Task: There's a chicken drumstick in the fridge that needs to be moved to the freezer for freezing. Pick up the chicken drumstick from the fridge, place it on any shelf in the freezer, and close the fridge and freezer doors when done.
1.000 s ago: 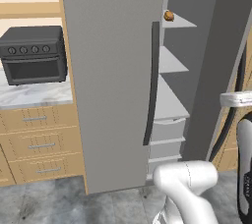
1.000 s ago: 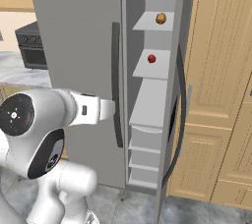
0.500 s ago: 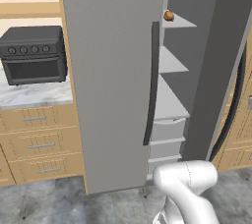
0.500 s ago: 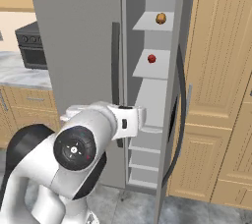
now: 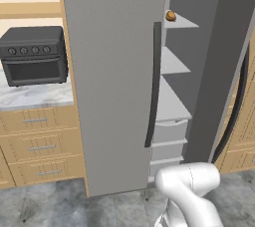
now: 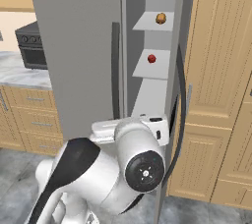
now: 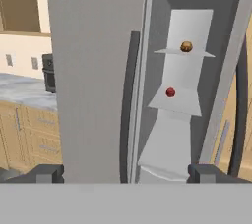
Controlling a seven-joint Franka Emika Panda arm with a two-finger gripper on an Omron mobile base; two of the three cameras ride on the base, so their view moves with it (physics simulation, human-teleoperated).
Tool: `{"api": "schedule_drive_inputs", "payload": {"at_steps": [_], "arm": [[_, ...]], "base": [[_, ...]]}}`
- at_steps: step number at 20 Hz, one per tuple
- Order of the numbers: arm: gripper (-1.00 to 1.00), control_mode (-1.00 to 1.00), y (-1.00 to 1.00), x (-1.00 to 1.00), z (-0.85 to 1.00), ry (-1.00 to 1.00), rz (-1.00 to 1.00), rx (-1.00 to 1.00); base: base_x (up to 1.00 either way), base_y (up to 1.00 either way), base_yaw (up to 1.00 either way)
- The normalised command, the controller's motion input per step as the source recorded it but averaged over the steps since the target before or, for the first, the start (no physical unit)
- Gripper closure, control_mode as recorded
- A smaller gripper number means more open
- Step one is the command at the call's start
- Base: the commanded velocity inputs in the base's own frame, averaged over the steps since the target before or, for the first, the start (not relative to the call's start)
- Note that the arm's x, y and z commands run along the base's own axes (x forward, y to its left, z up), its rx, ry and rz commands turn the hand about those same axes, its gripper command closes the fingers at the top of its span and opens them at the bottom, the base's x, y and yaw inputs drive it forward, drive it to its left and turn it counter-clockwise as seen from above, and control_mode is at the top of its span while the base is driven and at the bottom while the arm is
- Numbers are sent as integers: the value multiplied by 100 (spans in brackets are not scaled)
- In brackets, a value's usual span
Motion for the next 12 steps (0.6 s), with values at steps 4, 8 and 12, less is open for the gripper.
{"api": "schedule_drive_inputs", "payload": {"at_steps": [4,8,12], "arm": [[-100,-100,-34,9,-29,-2,25,7],[-100,-100,-4,31,-48,0,22,11],[-100,-100,-11,43,-59,6,18,19]], "base": [[0,0,0],[0,0,0],[0,0,0]]}}
